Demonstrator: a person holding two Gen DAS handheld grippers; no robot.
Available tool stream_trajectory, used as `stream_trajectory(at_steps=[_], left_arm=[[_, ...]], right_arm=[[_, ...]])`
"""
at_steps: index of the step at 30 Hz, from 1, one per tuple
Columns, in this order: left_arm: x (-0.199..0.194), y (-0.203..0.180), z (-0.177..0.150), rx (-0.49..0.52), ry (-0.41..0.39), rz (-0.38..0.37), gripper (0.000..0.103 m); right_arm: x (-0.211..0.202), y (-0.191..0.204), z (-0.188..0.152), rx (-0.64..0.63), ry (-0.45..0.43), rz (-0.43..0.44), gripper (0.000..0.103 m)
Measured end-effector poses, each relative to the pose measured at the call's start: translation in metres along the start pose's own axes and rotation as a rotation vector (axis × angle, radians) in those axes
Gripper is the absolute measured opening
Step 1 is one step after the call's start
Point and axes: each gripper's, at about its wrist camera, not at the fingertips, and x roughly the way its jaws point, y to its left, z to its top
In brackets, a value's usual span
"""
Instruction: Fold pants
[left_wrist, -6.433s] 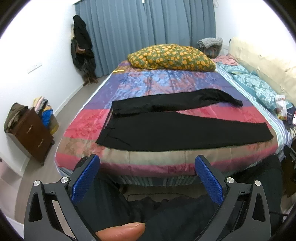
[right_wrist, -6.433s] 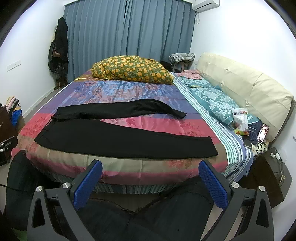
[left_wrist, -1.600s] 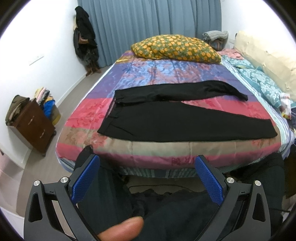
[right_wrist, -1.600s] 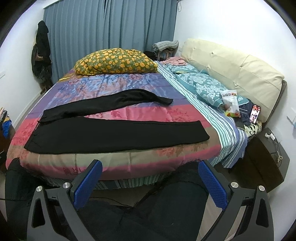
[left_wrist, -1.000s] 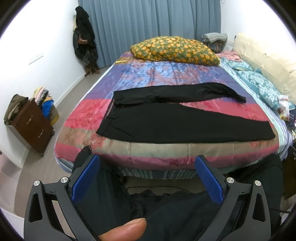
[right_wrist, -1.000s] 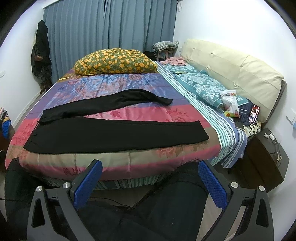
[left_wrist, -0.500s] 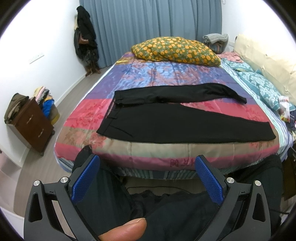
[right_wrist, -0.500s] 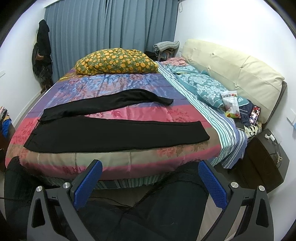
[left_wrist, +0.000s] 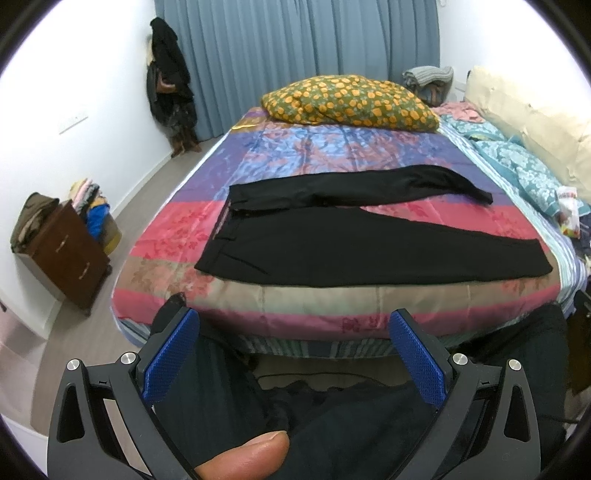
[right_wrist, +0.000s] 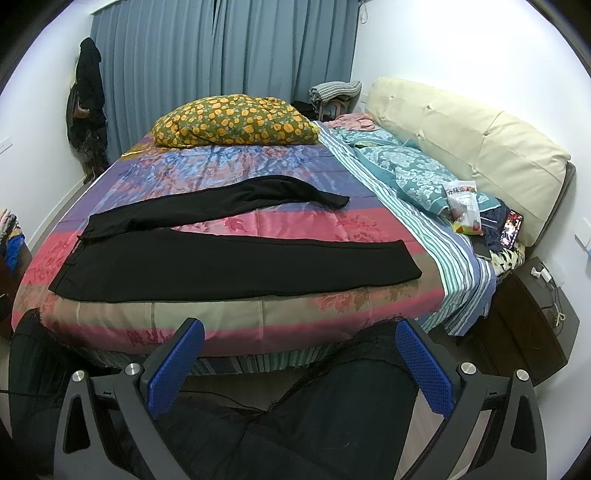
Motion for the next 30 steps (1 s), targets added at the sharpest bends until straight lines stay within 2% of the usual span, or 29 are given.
stream_trajectory(at_steps=[5, 11, 14, 17, 20, 22, 25, 27, 30], left_arm=[[0.001, 0.003, -0.002, -0.009, 0.007, -0.004, 0.103], [-0.002, 0.007, 0.0, -0.022, -0.019, -0.017, 0.103], [-0.01, 0.012, 0.007, -0.039, -0.094, -0.022, 0.103], [-0.021, 0.016, 0.019, -0.074, -0.207, -0.091, 0.103], [-0.022, 0.011, 0.032, -0.066, -0.286, -0.099, 0.103], [-0.014, -0.001, 0.043, -0.029, -0.279, -0.076, 0.103], [-0.005, -0.012, 0.053, -0.014, -0.235, -0.121, 0.103], [-0.002, -0.015, 0.058, -0.025, -0.223, -0.154, 0.103], [0.001, -0.019, 0.066, -0.029, -0.229, -0.156, 0.103]], right_arm=[[0.001, 0.003, -0.001, 0.0, -0.004, 0.012, 0.102], [-0.004, 0.005, -0.002, 0.0, -0.043, 0.083, 0.102], [-0.015, 0.003, -0.001, 0.014, -0.106, 0.135, 0.103], [-0.027, 0.002, 0.002, 0.021, -0.187, 0.167, 0.103], [-0.025, 0.006, 0.006, 0.009, -0.197, 0.245, 0.103], [-0.014, 0.011, 0.008, 0.007, -0.157, 0.263, 0.103], [-0.004, 0.012, 0.01, 0.008, -0.155, 0.288, 0.103], [-0.008, 0.009, 0.012, 0.017, -0.217, 0.291, 0.103], [-0.019, -0.004, 0.014, 0.069, -0.376, 0.338, 0.103]])
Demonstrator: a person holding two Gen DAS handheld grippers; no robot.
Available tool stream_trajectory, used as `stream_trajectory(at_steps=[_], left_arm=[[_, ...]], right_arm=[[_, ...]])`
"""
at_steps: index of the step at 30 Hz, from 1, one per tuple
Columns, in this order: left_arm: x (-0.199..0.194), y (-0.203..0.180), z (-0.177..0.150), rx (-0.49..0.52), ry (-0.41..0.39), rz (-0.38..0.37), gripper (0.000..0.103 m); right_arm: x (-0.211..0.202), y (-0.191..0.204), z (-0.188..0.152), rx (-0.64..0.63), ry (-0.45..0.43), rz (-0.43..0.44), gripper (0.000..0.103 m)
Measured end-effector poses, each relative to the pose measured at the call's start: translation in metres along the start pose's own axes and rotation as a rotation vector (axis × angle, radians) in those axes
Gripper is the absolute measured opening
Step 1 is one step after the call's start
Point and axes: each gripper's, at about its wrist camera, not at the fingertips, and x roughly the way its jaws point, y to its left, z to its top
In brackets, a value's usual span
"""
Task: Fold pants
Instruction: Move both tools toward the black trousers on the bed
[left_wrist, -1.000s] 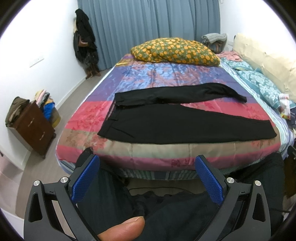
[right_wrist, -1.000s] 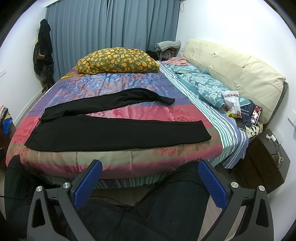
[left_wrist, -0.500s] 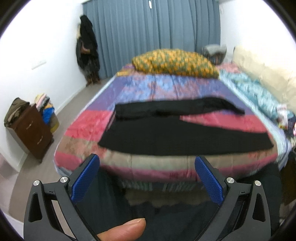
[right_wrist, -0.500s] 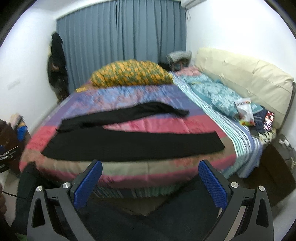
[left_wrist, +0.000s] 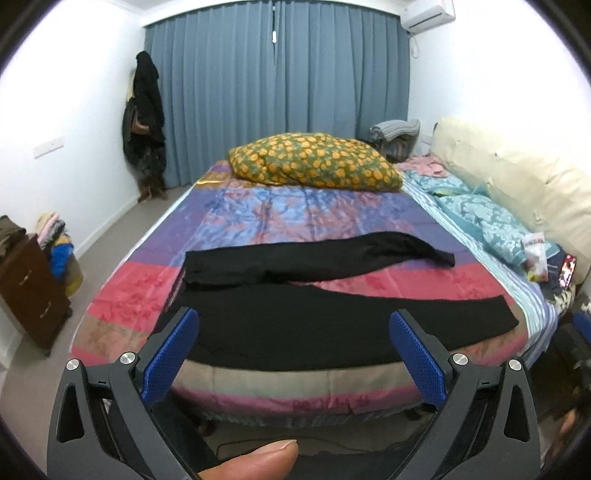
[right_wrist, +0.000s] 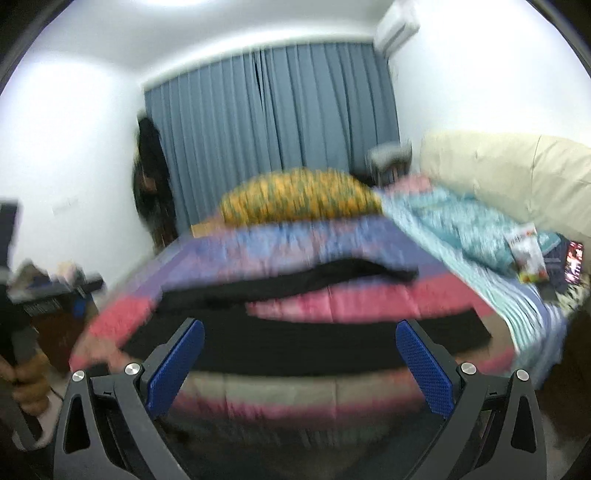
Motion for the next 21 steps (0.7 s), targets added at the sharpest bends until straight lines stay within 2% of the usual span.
stream_trajectory(at_steps=[1, 3, 4, 6, 7, 12, 15, 17, 21], left_arm=[[0.002, -0.001, 0.002, -0.001, -0.002, 0.007, 0.103], [0.01, -0.002, 0.007, -0.008, 0.004, 0.02, 0.103], [0.015, -0.004, 0.009, -0.013, 0.01, 0.024, 0.103], [0.028, -0.007, 0.012, -0.017, 0.022, 0.04, 0.103], [0.036, -0.009, 0.011, -0.01, 0.028, 0.06, 0.103], [0.071, -0.024, 0.017, 0.035, 0.047, 0.114, 0.103], [0.095, -0.032, 0.028, 0.038, 0.06, 0.107, 0.103], [0.106, -0.038, 0.034, 0.037, 0.06, 0.108, 0.103], [0.129, -0.043, 0.036, 0.029, 0.06, 0.122, 0.103]], right_arm=[[0.001, -0.002, 0.001, -0.002, -0.054, 0.035, 0.103], [0.016, 0.001, -0.001, -0.054, -0.077, 0.104, 0.103], [0.028, 0.003, -0.005, -0.089, -0.049, 0.12, 0.103], [0.061, 0.008, -0.018, -0.144, 0.093, 0.112, 0.103], [0.073, 0.008, -0.024, -0.15, 0.135, 0.112, 0.103], [0.113, -0.003, -0.031, -0.185, 0.138, 0.088, 0.103], [0.15, -0.037, -0.023, -0.174, 0.13, 0.084, 0.103], [0.176, -0.062, -0.015, -0.162, 0.15, 0.06, 0.103], [0.248, -0.124, 0.0, -0.093, 0.344, -0.099, 0.103]])
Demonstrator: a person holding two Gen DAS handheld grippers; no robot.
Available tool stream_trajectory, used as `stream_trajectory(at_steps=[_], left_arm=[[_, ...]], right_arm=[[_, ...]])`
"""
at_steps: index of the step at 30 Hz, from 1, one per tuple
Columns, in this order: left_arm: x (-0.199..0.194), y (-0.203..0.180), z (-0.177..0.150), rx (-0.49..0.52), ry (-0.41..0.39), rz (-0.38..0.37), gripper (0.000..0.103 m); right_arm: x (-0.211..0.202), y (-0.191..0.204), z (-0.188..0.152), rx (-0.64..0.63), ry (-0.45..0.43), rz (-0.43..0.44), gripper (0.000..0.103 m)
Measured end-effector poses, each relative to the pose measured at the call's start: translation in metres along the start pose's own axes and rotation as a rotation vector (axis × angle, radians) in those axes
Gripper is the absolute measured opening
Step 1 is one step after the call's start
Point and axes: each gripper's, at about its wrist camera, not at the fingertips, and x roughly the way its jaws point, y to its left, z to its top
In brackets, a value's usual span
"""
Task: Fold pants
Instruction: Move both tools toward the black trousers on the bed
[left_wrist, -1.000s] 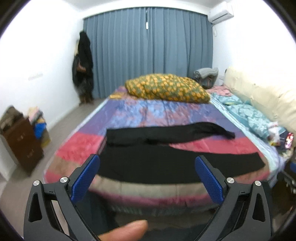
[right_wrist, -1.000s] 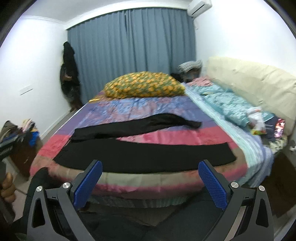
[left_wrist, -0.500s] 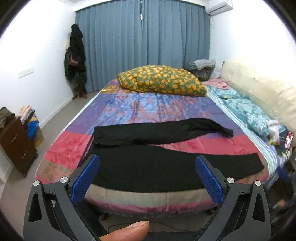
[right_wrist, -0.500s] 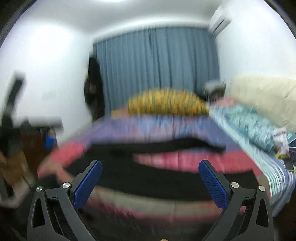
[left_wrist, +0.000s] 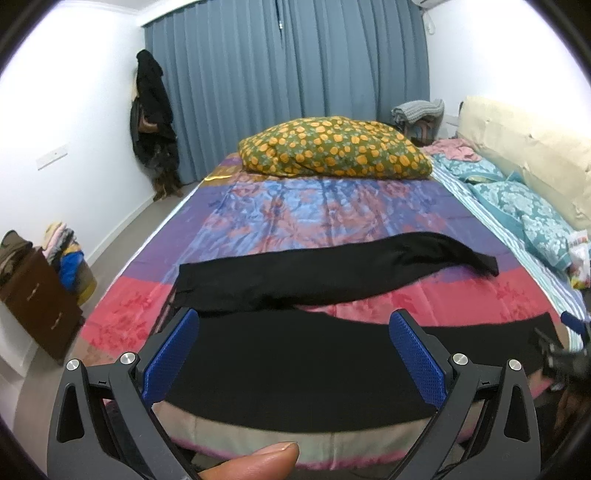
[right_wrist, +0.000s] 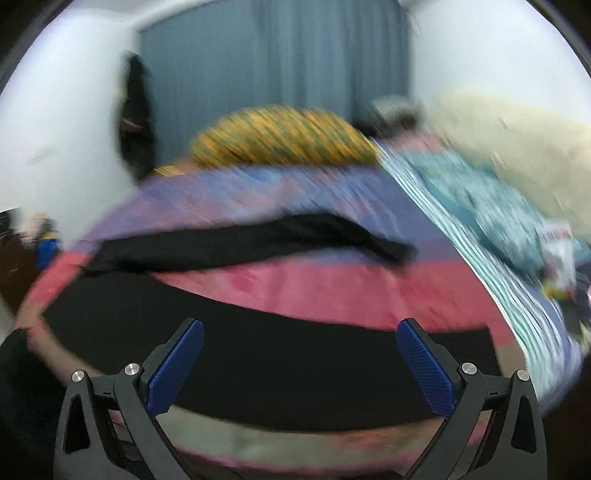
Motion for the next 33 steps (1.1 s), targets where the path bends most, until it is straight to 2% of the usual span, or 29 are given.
stream_trajectory(at_steps=[3, 7, 8, 10, 15, 17, 18, 19, 22, 25, 27, 29, 30, 31, 32, 33], left_arm=[[0.024, -0.006, -0.009, 0.005, 0.052, 0.009, 0.103], [0.065, -0.014, -0.023, 0.029, 0.158, 0.039, 0.103], [0.071, -0.016, -0.024, 0.031, 0.171, 0.045, 0.103], [0.085, -0.017, -0.03, 0.034, 0.203, 0.059, 0.103], [0.115, -0.025, -0.038, 0.045, 0.266, 0.087, 0.103], [0.123, -0.028, -0.041, 0.054, 0.284, 0.092, 0.103], [0.127, -0.03, -0.044, 0.06, 0.294, 0.094, 0.103], [0.131, -0.031, -0.046, 0.066, 0.304, 0.094, 0.103], [0.138, -0.036, -0.051, 0.083, 0.324, 0.09, 0.103], [0.142, -0.037, -0.05, 0.082, 0.32, 0.083, 0.103], [0.146, -0.04, -0.049, 0.063, 0.33, 0.072, 0.103], [0.15, -0.046, -0.046, 0.043, 0.349, 0.046, 0.103], [0.15, -0.05, -0.043, 0.041, 0.355, 0.037, 0.103], [0.148, -0.054, -0.041, 0.042, 0.352, 0.027, 0.103], [0.145, -0.056, -0.038, 0.045, 0.343, 0.021, 0.103], [0.139, -0.059, -0.035, 0.052, 0.318, 0.02, 0.103]], right_arm=[[0.053, -0.035, 0.014, 0.011, 0.073, -0.056, 0.103], [0.132, -0.059, 0.04, -0.145, 0.123, -0.124, 0.102], [0.157, -0.064, 0.048, -0.193, 0.141, -0.144, 0.102], [0.205, -0.073, 0.063, -0.269, 0.172, -0.181, 0.093], [0.295, -0.101, 0.083, -0.39, 0.233, -0.317, 0.091], [0.316, -0.113, 0.086, -0.389, 0.27, -0.308, 0.061], [0.322, -0.12, 0.089, -0.377, 0.293, -0.28, 0.031], [0.325, -0.127, 0.093, -0.361, 0.313, -0.246, 0.016], [0.305, -0.134, 0.114, -0.343, 0.298, -0.191, 0.013], [0.266, -0.148, 0.161, -0.276, 0.331, -0.059, 0.012], [0.255, -0.155, 0.194, -0.233, 0.33, -0.041, 0.012], [0.263, -0.166, 0.236, -0.172, 0.316, -0.05, 0.013], [0.279, -0.175, 0.255, -0.127, 0.327, -0.067, 0.03], [0.293, -0.184, 0.267, -0.09, 0.34, -0.103, 0.061], [0.307, -0.196, 0.278, -0.059, 0.329, -0.21, 0.07], [0.312, -0.203, 0.281, -0.053, 0.308, -0.286, 0.072]])
